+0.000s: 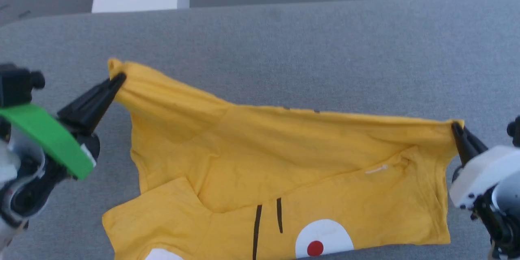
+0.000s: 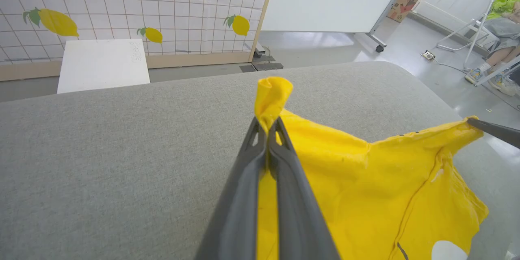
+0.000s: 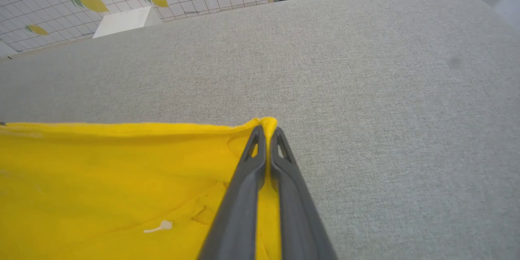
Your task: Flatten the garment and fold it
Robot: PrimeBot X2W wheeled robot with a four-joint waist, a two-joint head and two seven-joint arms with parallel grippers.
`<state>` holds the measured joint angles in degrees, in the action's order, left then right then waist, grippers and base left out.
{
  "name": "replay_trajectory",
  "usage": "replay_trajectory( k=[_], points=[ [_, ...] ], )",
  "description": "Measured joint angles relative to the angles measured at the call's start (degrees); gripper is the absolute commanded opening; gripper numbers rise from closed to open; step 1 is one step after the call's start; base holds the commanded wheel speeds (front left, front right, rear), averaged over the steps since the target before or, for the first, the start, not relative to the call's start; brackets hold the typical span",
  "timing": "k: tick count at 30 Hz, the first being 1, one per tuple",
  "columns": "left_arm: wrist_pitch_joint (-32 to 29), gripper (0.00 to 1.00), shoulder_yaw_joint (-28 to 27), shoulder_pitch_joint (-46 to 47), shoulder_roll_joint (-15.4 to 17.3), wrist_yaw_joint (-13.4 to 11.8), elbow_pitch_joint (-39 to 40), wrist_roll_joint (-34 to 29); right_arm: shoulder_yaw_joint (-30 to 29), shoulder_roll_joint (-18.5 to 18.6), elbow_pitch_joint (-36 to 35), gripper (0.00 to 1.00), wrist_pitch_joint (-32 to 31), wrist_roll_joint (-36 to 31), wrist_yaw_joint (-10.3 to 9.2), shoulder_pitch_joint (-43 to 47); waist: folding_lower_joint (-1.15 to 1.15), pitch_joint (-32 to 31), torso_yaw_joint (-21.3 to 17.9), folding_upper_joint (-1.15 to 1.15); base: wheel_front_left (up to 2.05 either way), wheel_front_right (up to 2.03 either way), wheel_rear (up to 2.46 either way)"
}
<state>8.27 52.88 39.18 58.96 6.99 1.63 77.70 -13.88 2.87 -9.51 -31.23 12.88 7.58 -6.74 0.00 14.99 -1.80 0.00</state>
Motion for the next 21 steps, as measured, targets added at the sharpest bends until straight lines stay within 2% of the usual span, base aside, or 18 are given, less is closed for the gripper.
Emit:
replay_trajectory(
  k=[1,2,7,9,15,21],
  points=[
    [0.7,0.0,0.0,-1.4,0.9,-0.2,1.2,0.7,-0.1,0.0,-0.5,0.0,0.0,0.9,0.0,1.2,0.0,-0.7,0.2,0.0,0.0,0.0,0.0],
    [2.4,0.0,0.1,-5.2,3.7,-1.3,4.6,2.6,-0.7,0.0,-2.0,0.0,-0.6,3.3,0.0,4.7,0.0,-2.5,0.8,0.0,0.0,0.0,0.0],
    [4.6,0.0,0.1,-11.6,7.2,-3.2,9.3,5.4,-2.5,0.0,-3.8,0.0,-2.8,7.3,0.0,10.1,0.0,-5.1,1.6,0.0,0.0,0.0,0.0],
    [5.7,0.0,0.2,-17.1,9.4,-5.2,12.6,7.8,-4.4,0.0,-5.3,0.0,-6.1,9.6,0.0,14.5,0.0,-7.1,2.0,0.0,0.0,0.0,0.0],
    [6.2,0.0,1.3,-24.2,10.1,-6.7,16.4,9.9,-6.7,0.0,-6.3,0.0,-10.3,11.9,0.0,20.0,0.0,-9.2,2.4,0.0,0.0,0.0,0.0],
    [6.1,0.0,3.7,-28.3,9.5,-7.8,17.0,10.1,-6.3,0.0,-5.6,0.0,-12.2,11.5,0.0,22.9,0.0,-9.7,2.4,0.0,0.0,0.0,0.0]
  ],
)
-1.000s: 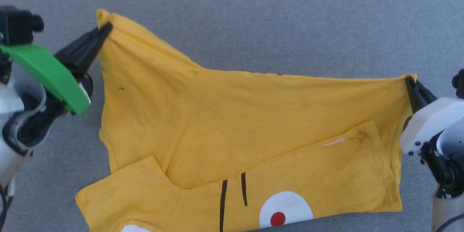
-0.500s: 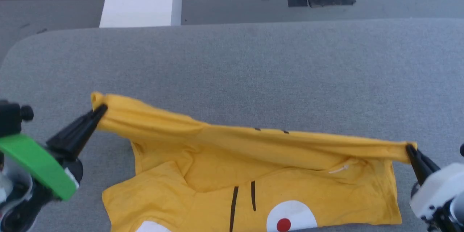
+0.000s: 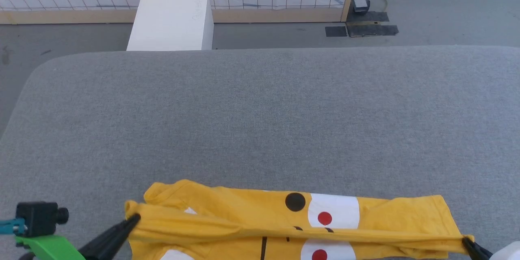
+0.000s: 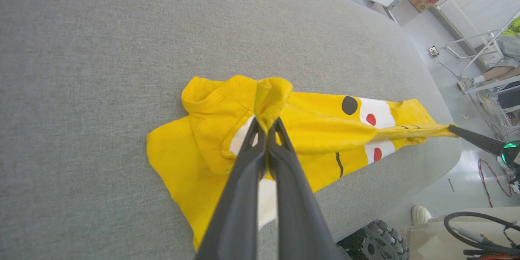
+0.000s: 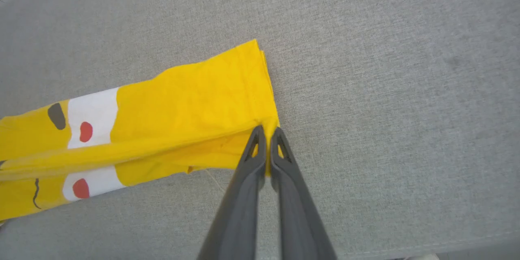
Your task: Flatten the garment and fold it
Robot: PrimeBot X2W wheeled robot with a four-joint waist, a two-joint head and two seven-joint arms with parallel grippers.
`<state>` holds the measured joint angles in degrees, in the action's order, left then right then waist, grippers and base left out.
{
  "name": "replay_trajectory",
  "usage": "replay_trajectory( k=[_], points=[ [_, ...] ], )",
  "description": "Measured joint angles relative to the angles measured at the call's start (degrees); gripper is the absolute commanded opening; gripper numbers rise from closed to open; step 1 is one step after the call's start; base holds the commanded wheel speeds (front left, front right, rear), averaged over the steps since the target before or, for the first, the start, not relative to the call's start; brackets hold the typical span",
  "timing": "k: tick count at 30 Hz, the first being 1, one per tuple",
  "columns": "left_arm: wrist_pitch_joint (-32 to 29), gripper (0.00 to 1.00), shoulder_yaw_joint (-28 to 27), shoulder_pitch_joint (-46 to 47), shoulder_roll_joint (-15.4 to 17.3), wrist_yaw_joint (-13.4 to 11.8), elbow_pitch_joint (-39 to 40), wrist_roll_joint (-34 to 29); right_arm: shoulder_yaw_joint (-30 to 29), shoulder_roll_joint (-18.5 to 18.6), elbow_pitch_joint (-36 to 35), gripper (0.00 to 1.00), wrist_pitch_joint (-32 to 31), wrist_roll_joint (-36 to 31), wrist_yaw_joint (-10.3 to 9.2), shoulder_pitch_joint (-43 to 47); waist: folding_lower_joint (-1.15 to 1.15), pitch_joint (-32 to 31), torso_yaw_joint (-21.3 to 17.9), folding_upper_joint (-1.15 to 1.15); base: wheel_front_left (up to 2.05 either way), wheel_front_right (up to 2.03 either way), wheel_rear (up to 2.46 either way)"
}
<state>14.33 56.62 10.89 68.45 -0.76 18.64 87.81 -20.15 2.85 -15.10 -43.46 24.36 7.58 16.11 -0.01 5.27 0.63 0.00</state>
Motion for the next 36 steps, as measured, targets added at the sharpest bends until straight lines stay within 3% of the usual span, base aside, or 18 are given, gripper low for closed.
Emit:
replay_trajectory(
  k=[5,11,20,21,22,23,24,25,31,36],
  points=[
    [-1.6,0.0,1.8,-0.3,-3.0,-0.6,-2.8,-0.6,1.7,0.0,2.2,0.0,0.2,-2.5,0.0,0.0,0.0,0.1,-0.1,0.0,0.0,0.0,0.0],
    [-5.3,0.0,4.6,0.4,-9.2,-1.8,-11.2,-4.0,5.2,0.1,7.1,0.0,1.7,-6.0,0.0,-1.5,0.0,0.3,-0.1,0.0,0.0,0.0,0.0],
    [-6.5,0.0,5.6,3.8,-17.8,-1.5,-23.4,-5.2,7.7,0.1,15.5,0.0,5.9,-8.3,0.0,-6.0,0.0,0.8,-0.1,0.0,0.0,0.0,0.0],
    [-6.4,0.3,5.5,4.0,-18.4,-1.2,-24.4,-5.2,7.6,0.1,16.2,0.04,6.6,-8.5,0.0,-6.6,0.0,0.9,-0.1,0.0,0.0,0.0,0.0],
    [-6.4,0.73,5.5,4.3,-19.1,-1.0,-25.5,-5.2,7.6,0.1,17.0,0.2,7.4,-9.0,0.01,-7.3,0.0,1.0,-0.1,0.0,0.0,0.0,0.0],
    [-6.3,0.98,5.5,4.6,-19.7,-0.7,-26.5,-5.2,7.7,0.1,17.9,0.42,8.0,-9.4,0.01,-8.0,0.0,1.2,-0.2,0.0,0.0,0.0,0.0],
    [-6.3,1.0,5.4,4.8,-20.2,-0.2,-27.3,-5.2,7.5,0.0,18.6,0.76,8.7,-9.7,0.01,-8.6,0.0,1.3,-0.2,0.0,0.0,0.0,0.0],
    [-6.2,1.0,5.4,4.9,-20.5,0.1,-27.9,-5.2,7.4,0.0,19.2,1.0,9.3,-9.8,0.02,-9.1,0.0,1.4,-0.2,0.0,0.0,0.0,0.0],
    [-4.6,1.0,4.3,5.4,-21.1,1.5,-29.1,-5.2,7.0,0.0,19.6,1.0,10.8,-9.5,0.03,-10.8,0.0,1.7,-0.1,0.0,0.0,0.0,0.0],
    [-2.5,1.0,3.1,5.3,-18.4,1.0,-25.5,-6.0,6.5,0.0,14.2,1.0,7.4,-6.5,0.0,-9.4,0.0,1.5,0.1,0.0,0.0,0.0,0.0]
  ],
)
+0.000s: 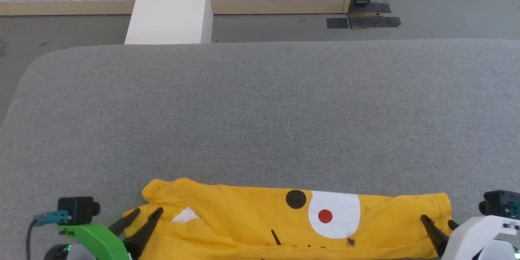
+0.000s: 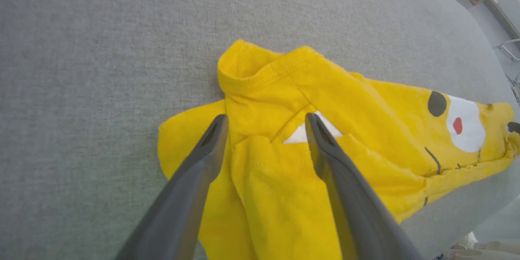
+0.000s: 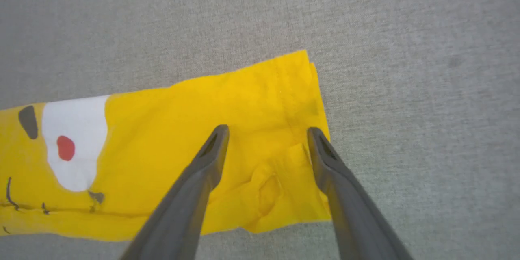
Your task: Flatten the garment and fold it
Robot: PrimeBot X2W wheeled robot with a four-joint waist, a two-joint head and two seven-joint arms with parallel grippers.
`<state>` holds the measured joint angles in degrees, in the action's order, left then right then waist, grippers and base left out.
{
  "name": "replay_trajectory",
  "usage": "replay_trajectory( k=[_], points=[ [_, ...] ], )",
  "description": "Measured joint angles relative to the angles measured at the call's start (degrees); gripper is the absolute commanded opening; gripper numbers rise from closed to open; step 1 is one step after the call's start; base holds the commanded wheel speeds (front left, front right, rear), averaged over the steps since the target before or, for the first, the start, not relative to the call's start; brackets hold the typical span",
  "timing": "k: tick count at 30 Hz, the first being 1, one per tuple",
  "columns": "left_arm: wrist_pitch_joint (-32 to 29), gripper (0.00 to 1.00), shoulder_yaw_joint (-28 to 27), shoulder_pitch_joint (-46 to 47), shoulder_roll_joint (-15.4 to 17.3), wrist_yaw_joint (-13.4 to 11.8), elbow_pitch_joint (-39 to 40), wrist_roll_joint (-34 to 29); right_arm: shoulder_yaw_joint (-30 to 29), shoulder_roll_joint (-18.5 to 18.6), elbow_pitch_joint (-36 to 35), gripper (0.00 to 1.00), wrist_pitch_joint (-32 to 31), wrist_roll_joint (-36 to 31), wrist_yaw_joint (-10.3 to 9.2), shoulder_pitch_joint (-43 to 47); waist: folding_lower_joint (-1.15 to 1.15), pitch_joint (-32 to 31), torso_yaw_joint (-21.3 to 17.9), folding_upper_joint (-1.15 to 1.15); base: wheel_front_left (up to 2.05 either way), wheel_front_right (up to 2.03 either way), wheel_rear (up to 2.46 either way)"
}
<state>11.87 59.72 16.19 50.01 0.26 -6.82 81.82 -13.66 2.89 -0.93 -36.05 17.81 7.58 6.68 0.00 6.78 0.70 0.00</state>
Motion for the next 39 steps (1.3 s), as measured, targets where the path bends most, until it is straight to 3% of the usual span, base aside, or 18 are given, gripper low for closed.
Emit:
replay_trajectory(
  k=[4,7,9,11,16,19,22,28,34,39],
  points=[
    [2.4,1.0,-4.2,-1.0,2.7,-3.1,5.2,-2.0,-1.8,0.1,-8.2,1.0,-5.0,2.4,0.0,3.5,0.0,-0.3,0.3,0.0,0.0,0.0,0.0],
    [2.7,1.0,-12.9,-2.9,2.4,-6.7,8.6,-5.7,-3.8,0.1,-13.8,1.0,-6.7,3.4,0.0,5.4,0.0,-0.4,0.6,0.0,0.0,0.0,0.0],
    [2.9,1.0,-22.1,-4.8,0.2,-9.0,10.7,-10.8,-4.9,0.1,-16.8,1.0,-6.5,3.4,0.0,6.0,0.0,-0.6,0.8,0.0,0.0,0.0,0.0],
    [2.9,1.0,-32.8,-8.5,-4.5,-11.6,13.4,-18.0,-5.3,0.1,-18.9,1.0,-5.3,3.3,0.0,6.5,0.0,-0.8,1.0,0.0,0.0,0.0,0.0],
    [2.9,1.0,-48.5,-19.1,-15.6,-13.0,20.1,-36.6,-4.7,0.1,-18.8,1.0,-1.8,2.6,0.0,6.7,0.0,-1.5,0.9,0.0,0.0,0.0,0.0],
    [2.9,1.0,-54.0,-23.4,-21.0,-11.9,23.4,-46.5,-4.4,0.0,-17.2,1.0,0.3,1.7,0.0,7.2,0.0,-1.9,1.0,0.0,0.0,0.0,0.0],
    [2.9,1.0,-57.4,-27.0,-25.9,-9.1,25.2,-53.6,-4.6,0.0,-14.9,1.0,2.4,1.1,0.0,7.5,0.0,-2.1,1.5,0.0,0.0,0.0,0.0],
    [2.9,1.0,-61.1,-30.6,-33.0,-3.1,23.9,-57.9,-5.6,0.0,-9.2,1.0,4.5,0.1,0.0,7.5,0.0,-2.0,2.9,0.0,0.0,0.0,0.0],
    [2.9,1.0,-64.2,-30.6,-36.4,2.4,22.2,-59.7,-5.9,0.4,-2.8,1.0,5.7,-0.5,0.0,6.5,0.0,-1.4,4.7,0.0,0.0,0.0,0.0],
    [2.9,1.0,-65.4,-30.4,-37.3,4.9,21.2,-61.4,-5.7,0.9,1.2,1.0,6.4,-0.6,0.0,4.0,0.0,-0.6,6.2,0.0,0.0,0.0,0.0]
  ],
)
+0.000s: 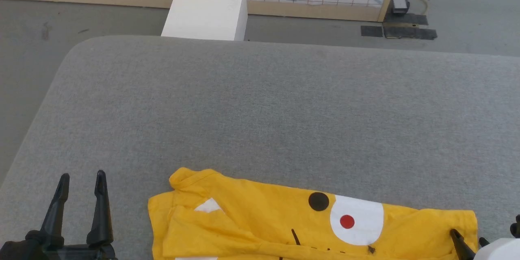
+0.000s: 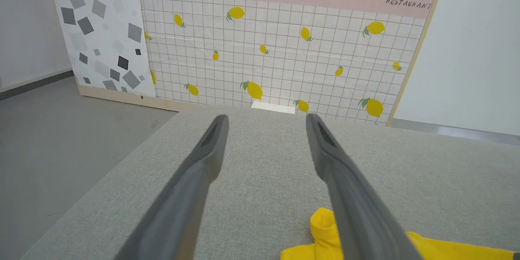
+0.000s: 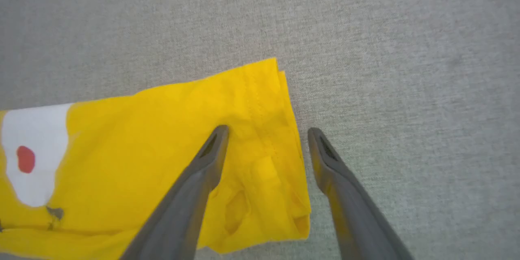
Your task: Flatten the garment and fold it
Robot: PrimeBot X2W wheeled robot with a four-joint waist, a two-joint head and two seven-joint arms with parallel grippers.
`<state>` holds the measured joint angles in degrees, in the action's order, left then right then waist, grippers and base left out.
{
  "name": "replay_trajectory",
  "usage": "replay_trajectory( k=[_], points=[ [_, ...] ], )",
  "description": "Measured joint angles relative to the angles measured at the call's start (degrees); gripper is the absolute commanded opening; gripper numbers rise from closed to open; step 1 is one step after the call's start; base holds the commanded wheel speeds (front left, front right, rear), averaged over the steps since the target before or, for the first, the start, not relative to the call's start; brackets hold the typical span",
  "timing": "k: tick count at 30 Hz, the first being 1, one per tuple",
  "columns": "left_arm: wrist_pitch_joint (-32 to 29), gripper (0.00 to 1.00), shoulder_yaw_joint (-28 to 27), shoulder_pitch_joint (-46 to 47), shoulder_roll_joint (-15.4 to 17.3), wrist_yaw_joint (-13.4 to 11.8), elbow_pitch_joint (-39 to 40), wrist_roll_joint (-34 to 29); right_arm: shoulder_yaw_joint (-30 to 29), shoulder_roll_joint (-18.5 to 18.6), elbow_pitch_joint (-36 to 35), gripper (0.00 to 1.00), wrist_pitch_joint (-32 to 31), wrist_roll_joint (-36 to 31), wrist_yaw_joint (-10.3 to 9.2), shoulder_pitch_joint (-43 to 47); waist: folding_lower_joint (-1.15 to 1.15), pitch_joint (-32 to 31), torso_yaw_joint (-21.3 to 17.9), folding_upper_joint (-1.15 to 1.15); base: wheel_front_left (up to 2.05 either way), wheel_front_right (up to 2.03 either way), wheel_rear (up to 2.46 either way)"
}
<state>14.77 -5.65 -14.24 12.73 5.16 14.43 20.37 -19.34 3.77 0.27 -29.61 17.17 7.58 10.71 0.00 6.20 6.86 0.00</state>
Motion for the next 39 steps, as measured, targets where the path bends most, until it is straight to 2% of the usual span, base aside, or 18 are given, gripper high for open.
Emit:
replay_trajectory(
  k=[7,9,10,23,33,35,39],
  points=[
    [0.0,1.0,0.2,0.3,-0.6,1.4,-1.1,-0.6,-0.6,0.4,4.5,1.0,0.1,-0.1,0.0,-1.8,0.0,1.0,1.5,0.0,0.0,0.0,0.0],
    [0.0,1.0,0.3,0.5,-0.8,1.5,-1.3,-0.6,-0.6,0.6,4.8,0.4,-0.8,0.3,0.0,-2.2,0.0,1.2,1.7,0.0,0.0,0.0,0.0],
    [0.0,1.0,0.3,0.6,-0.8,1.7,-1.4,-0.6,-0.7,0.6,4.9,0.0,-1.2,0.8,0.0,-2.5,0.0,1.3,1.7,0.0,0.0,0.0,0.0],
    [0.0,1.0,0.6,1.1,-1.6,1.9,-2.2,-0.4,-2.2,0.9,2.1,0.0,-3.4,-0.3,0.03,-4.3,0.0,1.2,0.3,0.0,0.0,0.0,0.0],
    [0.0,1.0,1.5,1.3,-1.6,1.9,-2.8,-0.2,-11.4,6.3,-0.4,0.0,-3.4,-5.4,0.02,-7.2,0.0,1.0,-0.8,0.0,0.0,0.0,0.0],
    [0.0,1.0,1.8,1.3,-1.5,1.9,-2.9,-0.1,-15.1,7.9,-0.9,0.0,-4.4,-6.4,0.02,-7.2,0.0,1.0,-0.9,0.0,0.0,0.0,0.0],
    [0.0,1.0,2.0,1.3,-1.4,1.9,-3.1,0.1,-18.6,9.1,-2.5,0.0,-5.8,-7.8,0.02,-7.2,0.01,0.7,-0.9,0.0,0.0,0.0,0.0]
  ],
)
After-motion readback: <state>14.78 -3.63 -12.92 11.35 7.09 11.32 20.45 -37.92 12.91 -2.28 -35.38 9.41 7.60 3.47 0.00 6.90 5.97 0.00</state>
